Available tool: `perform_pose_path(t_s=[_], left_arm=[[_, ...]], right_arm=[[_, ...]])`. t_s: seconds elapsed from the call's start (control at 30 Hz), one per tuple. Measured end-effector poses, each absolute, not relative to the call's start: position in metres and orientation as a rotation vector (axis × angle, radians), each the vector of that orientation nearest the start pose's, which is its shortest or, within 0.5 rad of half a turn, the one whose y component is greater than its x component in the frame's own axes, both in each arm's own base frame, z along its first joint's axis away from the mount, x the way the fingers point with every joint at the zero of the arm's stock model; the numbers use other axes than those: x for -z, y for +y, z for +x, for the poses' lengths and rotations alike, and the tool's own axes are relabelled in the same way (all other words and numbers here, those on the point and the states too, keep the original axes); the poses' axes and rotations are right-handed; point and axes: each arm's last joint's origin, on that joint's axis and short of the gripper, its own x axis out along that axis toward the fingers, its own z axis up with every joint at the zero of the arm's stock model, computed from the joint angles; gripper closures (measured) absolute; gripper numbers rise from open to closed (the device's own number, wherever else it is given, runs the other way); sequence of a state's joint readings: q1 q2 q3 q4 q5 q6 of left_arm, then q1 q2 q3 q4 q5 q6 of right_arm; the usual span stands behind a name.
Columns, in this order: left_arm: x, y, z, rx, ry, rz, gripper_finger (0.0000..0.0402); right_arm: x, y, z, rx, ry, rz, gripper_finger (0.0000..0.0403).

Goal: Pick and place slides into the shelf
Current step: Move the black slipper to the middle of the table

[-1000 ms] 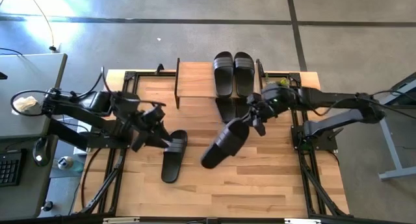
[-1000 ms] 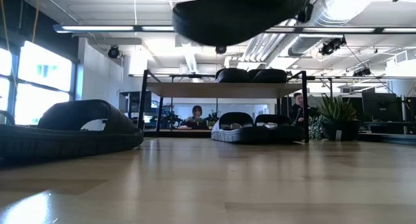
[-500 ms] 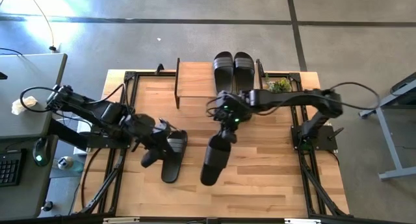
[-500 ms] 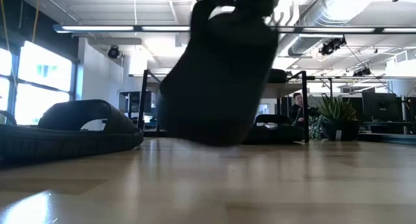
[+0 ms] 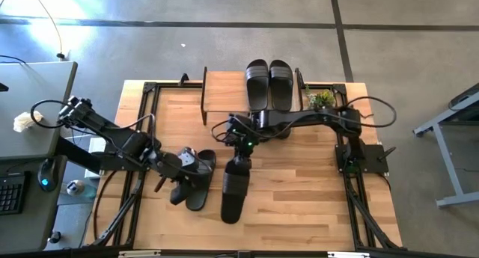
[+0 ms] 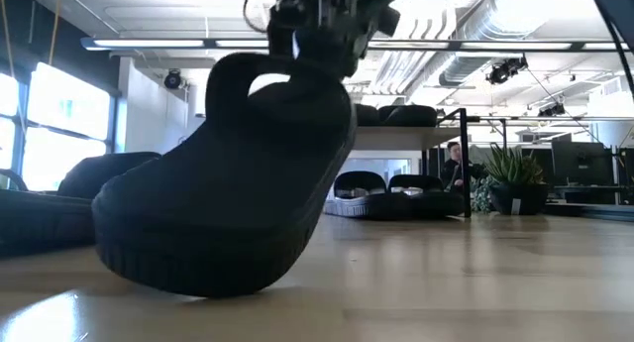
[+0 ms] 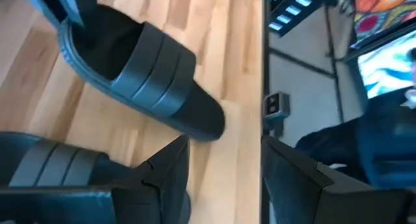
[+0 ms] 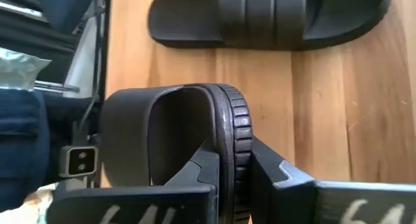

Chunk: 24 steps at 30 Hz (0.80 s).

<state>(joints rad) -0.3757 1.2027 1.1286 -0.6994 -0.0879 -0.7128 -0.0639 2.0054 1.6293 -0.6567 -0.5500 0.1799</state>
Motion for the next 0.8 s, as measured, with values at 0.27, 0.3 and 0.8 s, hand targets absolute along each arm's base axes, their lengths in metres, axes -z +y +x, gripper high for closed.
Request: perform_pose_path(t_s=[0.27, 0.3, 0.8], left_arm=[[-0.305, -0.092, 0.241, -0.053, 0.889, -0.464, 0.0227], [-0.302, -0.092, 0.241, -0.063, 0.912, -0.455, 0.0227], [-0.271, -0.099, 0.262, -0.136, 1.022, -0.400, 0.0227]], right_arm=[[-0.213, -0.015, 0.435, -0.268, 1.077, 0.443, 0.0356], [-0.213, -0.015, 0.435, -0.262, 1.075, 0.440, 0.0347], [-0.209, -0.016, 0.436, -0.118, 1.087, 0.324, 0.0242]])
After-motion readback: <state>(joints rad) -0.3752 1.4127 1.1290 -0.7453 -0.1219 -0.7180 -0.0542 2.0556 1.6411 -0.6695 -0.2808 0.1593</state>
